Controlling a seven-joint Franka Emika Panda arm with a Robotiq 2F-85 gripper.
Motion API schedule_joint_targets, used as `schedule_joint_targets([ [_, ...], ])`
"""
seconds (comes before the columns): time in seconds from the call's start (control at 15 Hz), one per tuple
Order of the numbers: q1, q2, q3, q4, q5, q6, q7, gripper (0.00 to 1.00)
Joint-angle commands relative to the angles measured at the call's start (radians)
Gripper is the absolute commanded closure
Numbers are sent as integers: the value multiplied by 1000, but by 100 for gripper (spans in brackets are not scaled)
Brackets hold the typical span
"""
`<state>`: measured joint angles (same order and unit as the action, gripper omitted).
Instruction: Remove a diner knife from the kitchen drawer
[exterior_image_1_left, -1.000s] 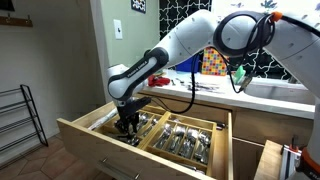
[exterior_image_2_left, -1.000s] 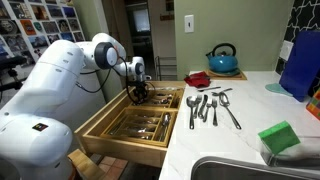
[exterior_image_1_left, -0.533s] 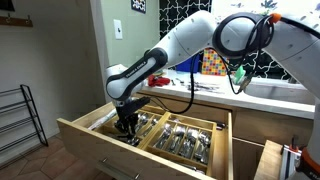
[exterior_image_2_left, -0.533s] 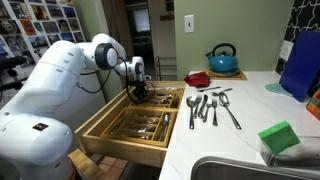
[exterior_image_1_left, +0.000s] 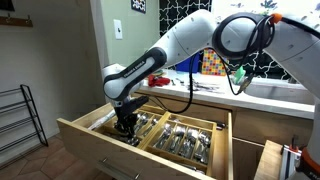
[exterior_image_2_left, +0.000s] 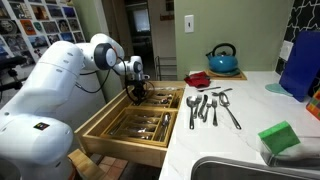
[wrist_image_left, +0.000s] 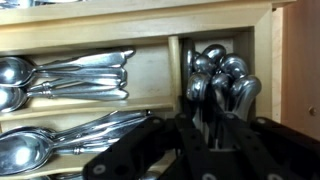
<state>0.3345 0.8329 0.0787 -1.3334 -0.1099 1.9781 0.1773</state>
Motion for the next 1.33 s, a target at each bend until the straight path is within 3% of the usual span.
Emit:
schedule_joint_targets([
  [0.0, 21, 6, -16, 28, -31, -32, 21, 89],
  [0.87, 22, -152, -3, -65, -25, -26, 39, 89],
  [1.27, 23, -247, 8, -195, -13, -72, 104, 89],
])
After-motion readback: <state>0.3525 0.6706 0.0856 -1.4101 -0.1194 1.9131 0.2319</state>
